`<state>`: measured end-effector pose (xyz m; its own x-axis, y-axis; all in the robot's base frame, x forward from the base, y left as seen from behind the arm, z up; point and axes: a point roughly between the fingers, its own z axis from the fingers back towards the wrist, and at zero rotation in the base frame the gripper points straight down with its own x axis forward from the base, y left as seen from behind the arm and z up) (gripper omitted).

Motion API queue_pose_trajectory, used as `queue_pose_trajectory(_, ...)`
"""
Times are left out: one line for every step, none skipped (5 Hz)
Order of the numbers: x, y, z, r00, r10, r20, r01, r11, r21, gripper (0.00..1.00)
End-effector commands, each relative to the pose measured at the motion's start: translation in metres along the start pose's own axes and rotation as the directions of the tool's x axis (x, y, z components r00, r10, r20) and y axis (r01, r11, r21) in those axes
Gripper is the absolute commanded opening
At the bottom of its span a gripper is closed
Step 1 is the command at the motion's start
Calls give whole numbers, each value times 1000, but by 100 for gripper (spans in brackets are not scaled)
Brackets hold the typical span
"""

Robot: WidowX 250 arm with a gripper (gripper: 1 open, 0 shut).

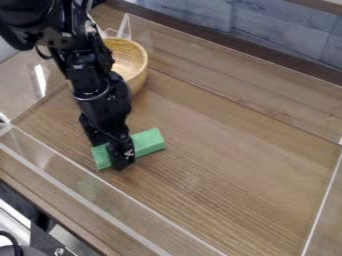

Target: Move green object from inside the wooden bowl to the table next to it

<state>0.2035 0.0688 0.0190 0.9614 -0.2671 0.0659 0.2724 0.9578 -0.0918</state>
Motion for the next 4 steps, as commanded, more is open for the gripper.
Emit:
queue_pose_trajectory(6,3,10,999,9,40,-10,999,31,0)
queue_pose_trajectory(6,1,11,999,20,48,-21,999,26,0)
queue_pose_trajectory(-1,1,20,997,45,58,-46,999,20,0)
queue_pose_trajectory(-6,2,26,995,68,67,-69,997,20,0)
